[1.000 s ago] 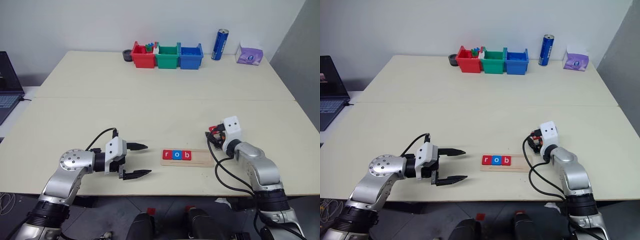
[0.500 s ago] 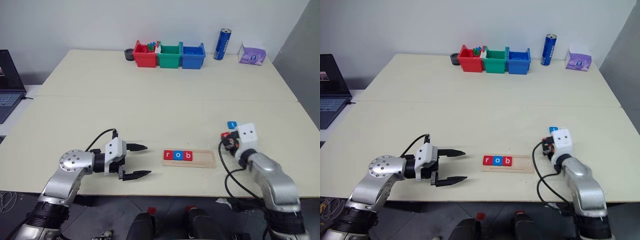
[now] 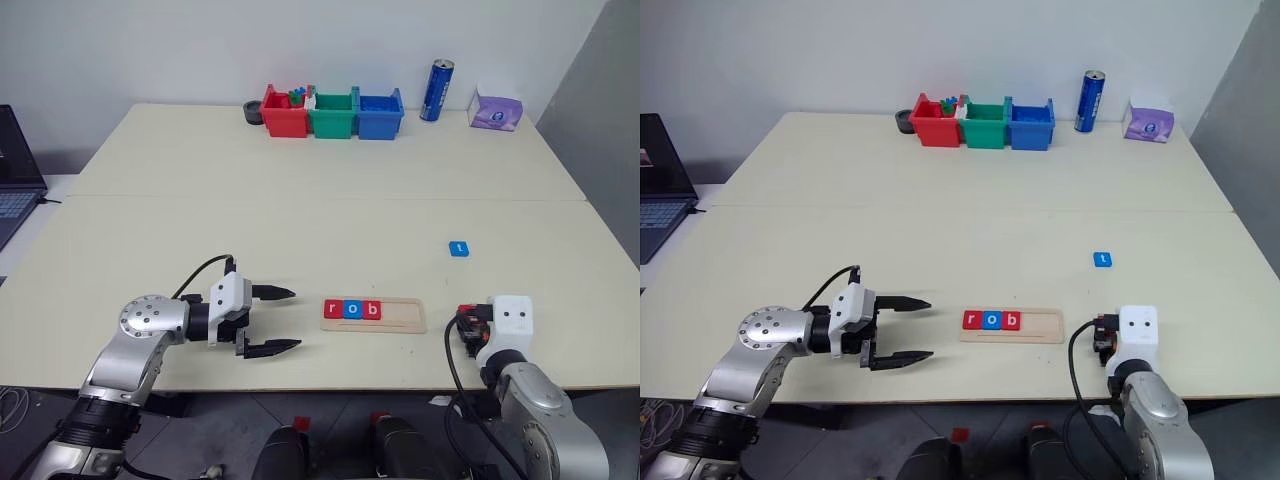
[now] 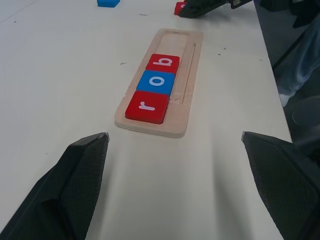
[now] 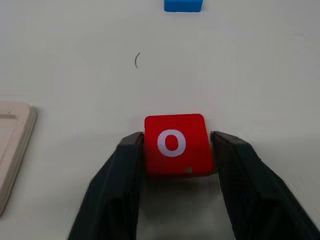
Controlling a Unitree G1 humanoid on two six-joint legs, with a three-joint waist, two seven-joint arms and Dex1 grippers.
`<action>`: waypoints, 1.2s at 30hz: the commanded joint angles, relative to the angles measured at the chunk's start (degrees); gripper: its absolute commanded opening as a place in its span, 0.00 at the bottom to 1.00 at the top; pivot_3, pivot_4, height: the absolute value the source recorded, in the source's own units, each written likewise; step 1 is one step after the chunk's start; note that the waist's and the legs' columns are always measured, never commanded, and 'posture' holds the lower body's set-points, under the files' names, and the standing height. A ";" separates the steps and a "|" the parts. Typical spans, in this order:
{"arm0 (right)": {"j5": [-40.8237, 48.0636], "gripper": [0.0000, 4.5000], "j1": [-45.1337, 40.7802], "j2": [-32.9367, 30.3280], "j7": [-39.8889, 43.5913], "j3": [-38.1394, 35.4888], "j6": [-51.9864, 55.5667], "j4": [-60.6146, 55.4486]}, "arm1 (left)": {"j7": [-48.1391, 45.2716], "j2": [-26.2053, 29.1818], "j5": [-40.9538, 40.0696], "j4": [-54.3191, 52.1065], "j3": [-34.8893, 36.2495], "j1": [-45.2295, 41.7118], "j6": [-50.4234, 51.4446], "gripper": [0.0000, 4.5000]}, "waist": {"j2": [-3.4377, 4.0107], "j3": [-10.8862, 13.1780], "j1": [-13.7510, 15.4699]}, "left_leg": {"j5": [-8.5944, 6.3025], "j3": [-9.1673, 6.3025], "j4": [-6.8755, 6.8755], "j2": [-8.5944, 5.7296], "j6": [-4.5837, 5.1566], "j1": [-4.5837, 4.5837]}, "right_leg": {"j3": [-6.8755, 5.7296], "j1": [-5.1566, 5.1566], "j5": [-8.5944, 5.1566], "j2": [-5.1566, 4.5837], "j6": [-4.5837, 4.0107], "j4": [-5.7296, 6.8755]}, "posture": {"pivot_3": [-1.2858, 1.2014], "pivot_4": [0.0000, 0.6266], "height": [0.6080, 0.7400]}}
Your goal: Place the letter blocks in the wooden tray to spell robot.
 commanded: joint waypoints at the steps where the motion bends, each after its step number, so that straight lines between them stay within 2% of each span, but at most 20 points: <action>1: 1.86 0.78 0.12 2.09 -0.44 -1.07 1.49 -0.14 | -0.37 -0.06 -0.07 -0.65 0.08 -0.45 -1.10 1.00 | -0.02 -0.02 0.00 | 0.00 0.00 0.00 0.00 0.00 0.00 | 0.00 0.00 0.00 0.00 0.00 0.00 | 0.52 0.24 1.00; 3: 2.37 0.94 -0.34 3.28 -0.91 -1.38 1.89 -1.25 | -0.26 0.04 -0.07 -0.92 0.19 -0.17 -1.03 1.00 | -0.03 -0.02 0.01 | 0.00 -0.01 -0.01 0.01 0.00 0.00 | 0.01 0.00 0.00 -0.01 0.00 -0.01 | 0.52 0.24 1.00; 4: 2.39 0.99 -0.73 3.51 -1.13 -1.53 1.67 -1.91 | -0.19 0.08 -0.05 -1.02 0.23 -0.07 -1.00 1.00 | -0.04 -0.03 0.02 | 0.00 -0.01 -0.01 0.01 0.00 0.00 | 0.01 0.00 0.00 -0.01 0.00 -0.01 | 0.52 0.24 1.00; 8: 1.17 0.99 -3.23 0.12 0.32 -1.52 -0.76 -4.33 | 0.00 0.15 -0.07 -1.30 0.29 0.03 -0.74 1.00 | 0.01 0.00 0.01 | 0.00 0.00 0.00 -0.03 0.00 0.00 | 0.04 -0.01 0.00 -0.01 0.00 -0.01 | 0.52 0.24 1.00; 10: 2.99 0.99 -5.83 -6.26 6.23 -3.20 -2.30 -3.07 | 0.12 0.11 -0.08 -1.39 0.27 -0.01 -0.63 1.00 | 0.01 0.01 0.01 | 0.00 0.01 -0.01 -0.04 0.00 -0.01 | 0.06 -0.02 0.00 -0.01 0.00 -0.02 | 0.52 0.24 1.00; 13: 8.92 0.99 -9.50 -18.41 19.70 -5.80 -2.46 1.34 | 0.28 -0.10 -0.04 -1.52 0.04 -0.20 -0.46 1.00 | 0.04 0.04 0.00 | 0.00 0.06 0.01 -0.11 0.01 -0.01 | 0.10 -0.02 0.01 -0.02 0.02 -0.05 | 0.52 0.24 1.00; 16: 13.80 0.99 -10.45 -31.44 35.34 -5.44 -4.99 5.55 | 0.31 -0.41 0.04 -1.55 -0.37 -0.62 -0.26 1.00 | 0.02 0.05 0.03 | -0.01 0.09 -0.03 -0.10 0.02 -0.02 | 0.00 0.02 0.00 0.00 0.02 -0.08 | 0.52 0.24 1.00; 19: 12.33 0.99 -9.89 -42.98 48.04 -2.14 -13.28 11.01 | 0.19 -0.54 0.08 -1.22 -0.56 -1.12 -0.21 1.00 | 0.03 0.08 0.10 | -0.01 0.05 -0.07 -0.11 0.02 -0.06 | -0.05 0.03 -0.03 0.04 -0.03 -0.08 | 0.52 0.24 1.00; 21: 10.94 0.99 -10.53 -47.60 53.64 0.88 -18.20 14.93 | 0.13 -0.57 0.08 -0.96 -0.71 -1.42 -0.24 1.00 | -0.01 0.09 0.09 | -0.01 0.04 -0.06 -0.12 0.02 -0.06 | -0.07 0.03 -0.03 0.07 -0.03 -0.08 | 0.52 0.24 1.00; 29: 4.98 0.99 -19.24 -50.88 62.29 9.65 -30.52 31.74 | 0.42 -0.88 0.10 -1.55 -1.04 -1.49 0.00 1.00 | -0.08 0.15 0.01 | -0.01 0.13 0.02 -0.07 0.02 -0.02 | -0.04 0.04 -0.01 0.07 -0.01 -0.03 | 0.52 0.24 1.00; 35: 2.14 0.99 -24.02 -51.34 66.63 12.95 -34.42 39.53 | 0.60 -0.75 0.16 -1.77 -0.94 -1.59 0.20 1.00 | -0.08 0.15 0.11 | -0.01 0.11 0.02 -0.07 0.02 -0.03 | -0.06 0.04 0.01 0.02 -0.03 -0.04 | 0.52 0.24 1.00; 36: 2.14 0.95 -24.50 -51.30 67.22 13.18 -34.44 40.10 | 0.63 -0.74 0.15 -1.83 -0.92 -1.58 0.22 1.00 | -0.08 0.15 0.13 | -0.01 0.10 0.02 -0.07 0.02 -0.03 | -0.06 0.04 0.02 0.01 -0.05 -0.04 | 0.52 0.24 1.00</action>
